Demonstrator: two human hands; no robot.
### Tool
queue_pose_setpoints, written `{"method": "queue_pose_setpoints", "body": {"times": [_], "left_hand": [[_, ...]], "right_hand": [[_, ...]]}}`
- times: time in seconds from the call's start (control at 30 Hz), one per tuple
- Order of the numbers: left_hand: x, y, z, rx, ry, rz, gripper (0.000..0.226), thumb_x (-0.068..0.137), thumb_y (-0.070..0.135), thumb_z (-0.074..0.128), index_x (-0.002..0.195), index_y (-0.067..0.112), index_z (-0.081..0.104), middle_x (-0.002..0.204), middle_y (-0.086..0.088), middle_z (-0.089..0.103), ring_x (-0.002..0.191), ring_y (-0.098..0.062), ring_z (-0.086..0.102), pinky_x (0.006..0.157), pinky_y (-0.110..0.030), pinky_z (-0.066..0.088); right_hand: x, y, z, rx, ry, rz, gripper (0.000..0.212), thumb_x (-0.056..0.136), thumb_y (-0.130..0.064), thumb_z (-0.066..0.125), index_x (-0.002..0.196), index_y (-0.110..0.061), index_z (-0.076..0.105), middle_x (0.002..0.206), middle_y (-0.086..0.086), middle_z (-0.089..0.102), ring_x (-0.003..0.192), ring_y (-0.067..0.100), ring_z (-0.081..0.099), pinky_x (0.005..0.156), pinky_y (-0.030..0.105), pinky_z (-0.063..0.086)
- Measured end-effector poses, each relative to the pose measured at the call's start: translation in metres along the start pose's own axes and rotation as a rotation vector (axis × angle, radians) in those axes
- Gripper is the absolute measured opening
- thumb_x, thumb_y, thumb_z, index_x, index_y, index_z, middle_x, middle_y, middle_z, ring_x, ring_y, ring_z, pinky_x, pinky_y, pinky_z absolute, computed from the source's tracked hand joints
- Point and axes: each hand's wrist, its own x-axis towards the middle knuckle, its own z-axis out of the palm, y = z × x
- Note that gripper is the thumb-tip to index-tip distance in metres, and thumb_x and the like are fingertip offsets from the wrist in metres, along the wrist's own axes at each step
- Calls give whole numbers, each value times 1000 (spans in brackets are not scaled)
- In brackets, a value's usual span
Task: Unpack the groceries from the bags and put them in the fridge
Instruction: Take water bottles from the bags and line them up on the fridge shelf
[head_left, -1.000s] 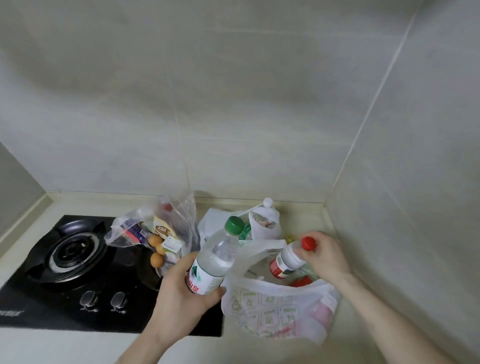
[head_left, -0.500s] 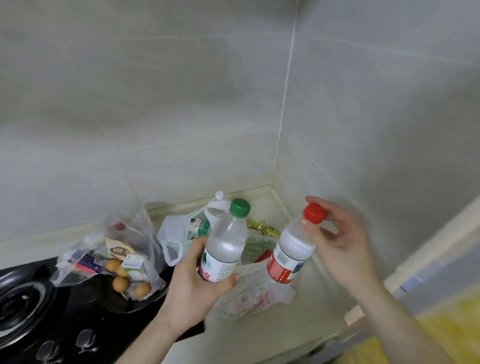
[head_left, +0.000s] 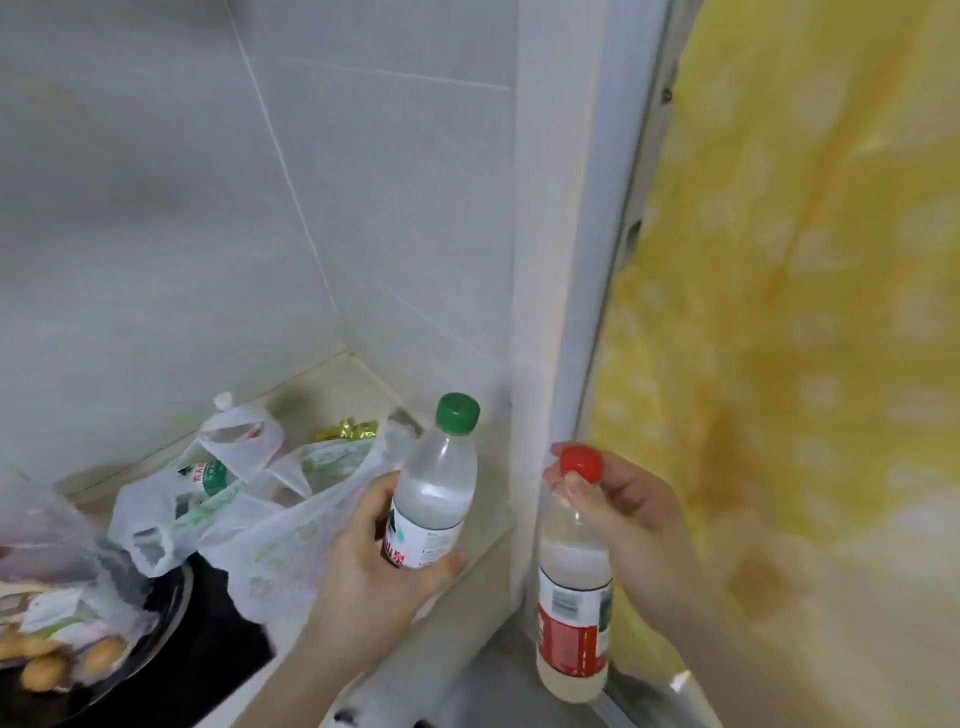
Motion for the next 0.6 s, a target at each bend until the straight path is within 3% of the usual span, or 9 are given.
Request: {"method": "queue_pose_setpoints", "body": {"times": [0.1,0.23,0.33,0.43,0.53,0.6], "left_hand": [[-13,12,32,-6,-79,47,61,68,11,94,114,36,63,97,3,70,83,-15,71,72,-36,61],[-29,34,92,-23,-265,126,62,66,-3,92,111,30,64,96,5,74,84,-13,72,67,-20,58],[-30,47,134,-23,-425,164,66,64,2,94,112,36,64,98,1,73,87,-17,72,75,-36,63],[-27,62,180,-33,-609,171,75,59,20,100,120,39,62,106,2,74,96,-19,73,81,-51,63],[-37,84,229,-41,-802,228,75,60,17,99,116,47,61,108,14,74,97,-8,71,84,-37,62],[-46,101,258,-40,-915,299,74,58,8,98,114,42,64,104,15,75,91,-6,72,76,-26,59]], "right_hand": [[-32,-1,-39,-29,57,11,20,92,-12,72,109,-22,77,100,-3,80,103,9,72,80,16,54],[-79,-3,-96,-39,288,-55,27,87,-28,77,112,-18,75,100,-1,80,102,15,73,81,26,56],[-116,-11,-133,-63,466,-146,28,85,-30,71,112,-21,73,99,1,79,101,14,73,85,28,58],[-153,-18,-170,-80,658,-232,22,90,-22,74,112,-21,74,100,4,79,101,15,73,89,24,56],[-192,-25,-201,-110,858,-277,24,86,-22,70,110,-21,75,101,4,79,102,16,73,92,24,54],[-217,-31,-216,-124,987,-306,26,86,-20,70,112,-20,75,104,5,79,104,18,73,92,23,54]]}}
